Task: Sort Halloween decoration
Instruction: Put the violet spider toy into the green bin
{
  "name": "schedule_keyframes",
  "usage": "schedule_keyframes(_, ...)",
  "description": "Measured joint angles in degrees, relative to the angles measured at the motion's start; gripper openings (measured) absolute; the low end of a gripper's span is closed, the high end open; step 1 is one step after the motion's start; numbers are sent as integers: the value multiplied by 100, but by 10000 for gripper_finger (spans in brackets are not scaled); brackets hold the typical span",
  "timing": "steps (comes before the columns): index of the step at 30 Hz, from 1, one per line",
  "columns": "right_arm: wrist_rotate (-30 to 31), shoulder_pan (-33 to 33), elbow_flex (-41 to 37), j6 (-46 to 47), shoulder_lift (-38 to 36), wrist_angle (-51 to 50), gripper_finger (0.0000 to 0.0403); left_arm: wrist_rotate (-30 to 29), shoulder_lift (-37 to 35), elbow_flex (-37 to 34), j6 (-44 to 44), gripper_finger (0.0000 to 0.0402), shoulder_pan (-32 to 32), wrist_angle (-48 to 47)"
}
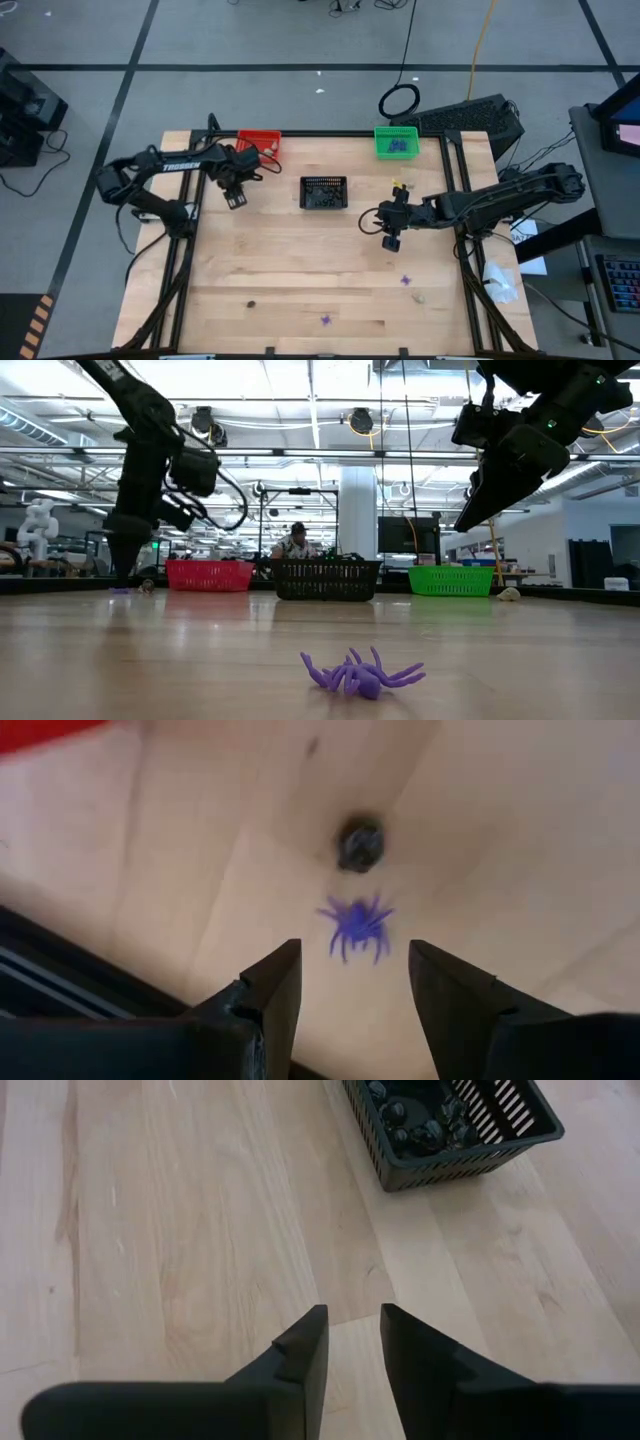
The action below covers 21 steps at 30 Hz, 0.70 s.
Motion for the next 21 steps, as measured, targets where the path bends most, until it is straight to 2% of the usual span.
schedule_keyframes(9,-2,0,0,-3,1,-2,89,-43,554,-1,279,177,517,42)
schedule_keyframes(16,-2,0,0,-15,0,-2,89,-31,949,-2,356,177,544,182)
schedule_keyframes(21,-2,0,0,-20,0,-2,89,27,1042,-13,463,149,541,207)
